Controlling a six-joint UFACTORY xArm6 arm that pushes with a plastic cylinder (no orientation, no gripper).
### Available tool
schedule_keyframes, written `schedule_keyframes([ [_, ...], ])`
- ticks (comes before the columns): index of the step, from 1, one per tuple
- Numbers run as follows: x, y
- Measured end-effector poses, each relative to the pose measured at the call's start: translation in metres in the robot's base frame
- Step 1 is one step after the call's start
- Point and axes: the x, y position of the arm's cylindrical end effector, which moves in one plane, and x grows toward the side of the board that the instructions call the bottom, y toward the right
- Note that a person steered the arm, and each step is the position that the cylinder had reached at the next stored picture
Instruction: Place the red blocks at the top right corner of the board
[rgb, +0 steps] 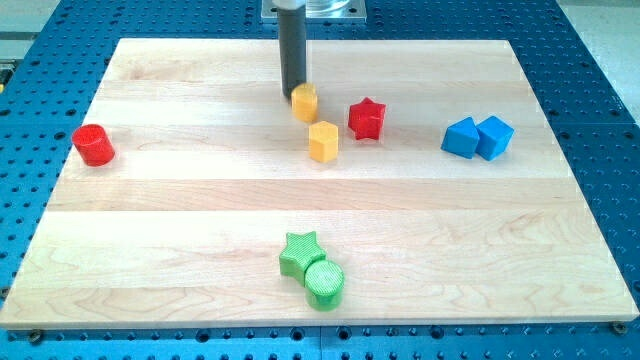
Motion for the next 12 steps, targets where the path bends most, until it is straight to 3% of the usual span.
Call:
schedule_keyframes([
  [1,0.032,0.001],
  [2,0.021,0.028],
  [3,-0.007,0.078],
  [4,0.007,0.157],
  [6,0.087,0.096],
  [7,0.096,0.046],
  [12,-0.075,0.233],
])
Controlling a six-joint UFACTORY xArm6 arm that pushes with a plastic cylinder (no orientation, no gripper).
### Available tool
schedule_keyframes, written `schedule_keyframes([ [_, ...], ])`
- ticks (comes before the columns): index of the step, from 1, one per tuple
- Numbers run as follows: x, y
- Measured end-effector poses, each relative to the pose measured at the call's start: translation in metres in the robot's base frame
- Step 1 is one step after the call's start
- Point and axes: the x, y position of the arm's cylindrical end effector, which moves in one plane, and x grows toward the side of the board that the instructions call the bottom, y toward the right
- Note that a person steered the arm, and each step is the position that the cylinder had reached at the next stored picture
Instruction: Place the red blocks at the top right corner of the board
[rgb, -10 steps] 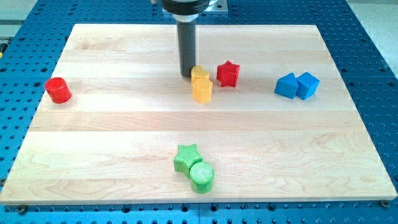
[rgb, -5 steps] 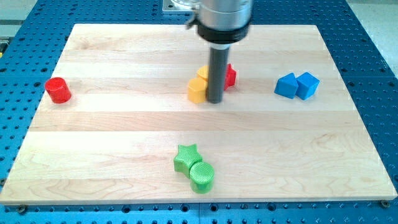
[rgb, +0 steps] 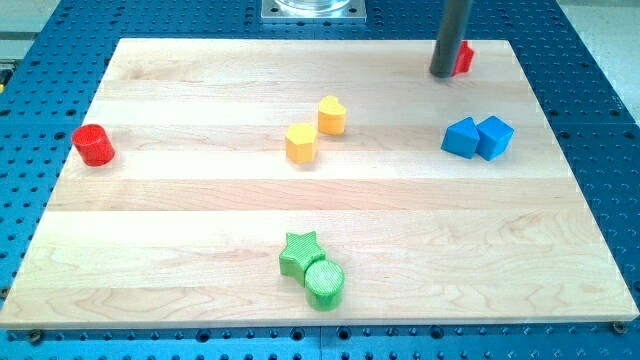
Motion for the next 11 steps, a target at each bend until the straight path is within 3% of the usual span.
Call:
schedule_keyframes([
  [1,0.026,-0.061],
  [4,0.031,-0.348],
  [6,0.124,-0.481],
  [7,0.122,-0.504],
  [8,0.161,-0.505],
  [9,0.164,-0.5],
  [10,0.164,-0.429],
  [11,0.185,-0.442],
])
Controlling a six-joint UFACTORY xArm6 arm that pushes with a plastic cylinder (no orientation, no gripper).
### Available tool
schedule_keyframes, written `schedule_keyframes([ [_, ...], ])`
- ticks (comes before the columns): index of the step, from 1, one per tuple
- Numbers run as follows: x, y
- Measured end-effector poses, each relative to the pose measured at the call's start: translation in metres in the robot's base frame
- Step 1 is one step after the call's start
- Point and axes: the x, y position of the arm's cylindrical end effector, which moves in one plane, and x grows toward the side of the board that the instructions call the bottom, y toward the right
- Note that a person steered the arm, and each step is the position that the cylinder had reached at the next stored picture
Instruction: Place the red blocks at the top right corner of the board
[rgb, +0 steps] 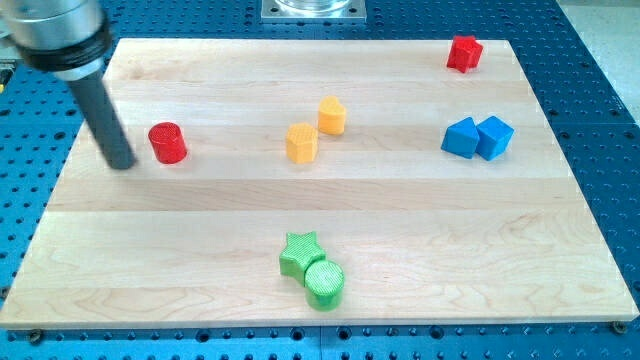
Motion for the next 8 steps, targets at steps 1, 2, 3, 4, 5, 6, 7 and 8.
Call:
schedule_keyframes([
  [1,-0.008,0.045],
  [2,-0.067,0.087],
  [3,-0.123,0.13],
  [4,-0.14,0.186],
  [5,-0.126,0.181],
  [6,-0.103,0.153],
  [7,-0.094,0.187],
  [8,-0.128,0.259],
])
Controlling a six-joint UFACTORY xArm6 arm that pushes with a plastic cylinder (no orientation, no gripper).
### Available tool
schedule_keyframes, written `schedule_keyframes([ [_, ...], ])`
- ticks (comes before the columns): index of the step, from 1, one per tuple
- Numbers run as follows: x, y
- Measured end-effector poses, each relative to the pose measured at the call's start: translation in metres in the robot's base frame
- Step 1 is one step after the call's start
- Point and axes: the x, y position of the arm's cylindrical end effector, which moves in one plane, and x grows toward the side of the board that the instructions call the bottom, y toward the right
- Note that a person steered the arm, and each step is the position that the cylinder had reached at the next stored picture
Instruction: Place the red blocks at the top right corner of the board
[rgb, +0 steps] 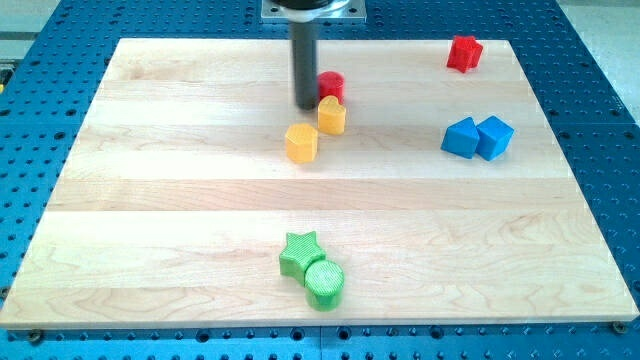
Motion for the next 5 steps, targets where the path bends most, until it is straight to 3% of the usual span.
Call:
schedule_keyframes([
  [1,-0.018,0.05],
  [3,-0.011,0.129],
  [4,-0.005,0.104],
  [5,-0.025,0.07],
])
